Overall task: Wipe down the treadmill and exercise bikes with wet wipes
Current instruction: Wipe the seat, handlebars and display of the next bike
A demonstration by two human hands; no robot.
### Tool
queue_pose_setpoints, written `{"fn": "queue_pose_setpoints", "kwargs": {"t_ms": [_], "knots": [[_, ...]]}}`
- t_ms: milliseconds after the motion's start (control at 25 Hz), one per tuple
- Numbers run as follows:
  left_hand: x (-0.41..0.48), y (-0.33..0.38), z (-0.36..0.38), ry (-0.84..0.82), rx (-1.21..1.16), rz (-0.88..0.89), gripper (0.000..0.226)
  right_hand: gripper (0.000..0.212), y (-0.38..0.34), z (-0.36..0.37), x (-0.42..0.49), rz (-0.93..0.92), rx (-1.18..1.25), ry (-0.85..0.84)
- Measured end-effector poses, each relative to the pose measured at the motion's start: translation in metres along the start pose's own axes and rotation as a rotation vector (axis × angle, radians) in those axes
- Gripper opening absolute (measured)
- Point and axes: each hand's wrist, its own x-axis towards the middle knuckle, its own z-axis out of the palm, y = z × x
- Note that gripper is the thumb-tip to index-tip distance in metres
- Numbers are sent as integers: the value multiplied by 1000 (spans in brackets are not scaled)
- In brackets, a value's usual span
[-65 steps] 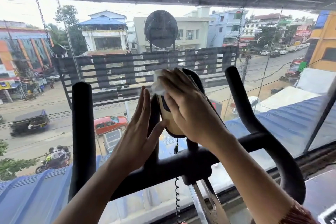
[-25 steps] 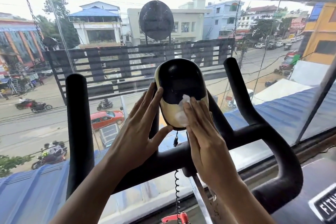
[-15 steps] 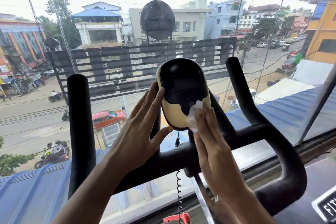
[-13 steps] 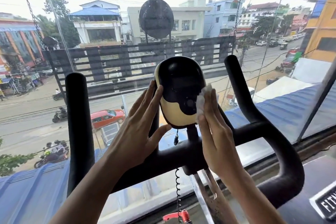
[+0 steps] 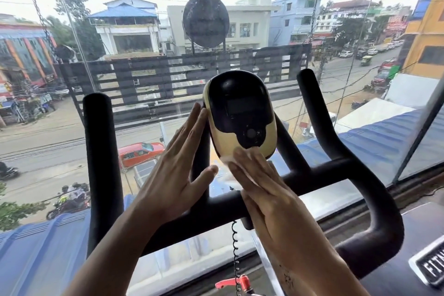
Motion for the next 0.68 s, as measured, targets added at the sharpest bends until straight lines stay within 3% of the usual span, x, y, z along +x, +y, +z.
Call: {"fn": "queue_pose_setpoints", "kwargs": {"t_ms": [200, 400, 480, 600, 680], "knots": [[8, 2, 5, 61, 49, -12, 78, 51, 0, -3, 24, 269, 284, 163], [11, 3, 7, 80, 45, 3, 79, 40, 13, -27, 117, 421, 337, 274], [11, 2, 7, 82, 48, 13, 80, 41, 6, -28, 143, 308, 159, 213], [11, 1, 7, 74, 48, 1, 81, 47, 1, -27, 152, -3, -79, 11], [10, 0, 6, 75, 41, -11, 82, 43, 11, -31, 150, -24, -77, 15]]}}
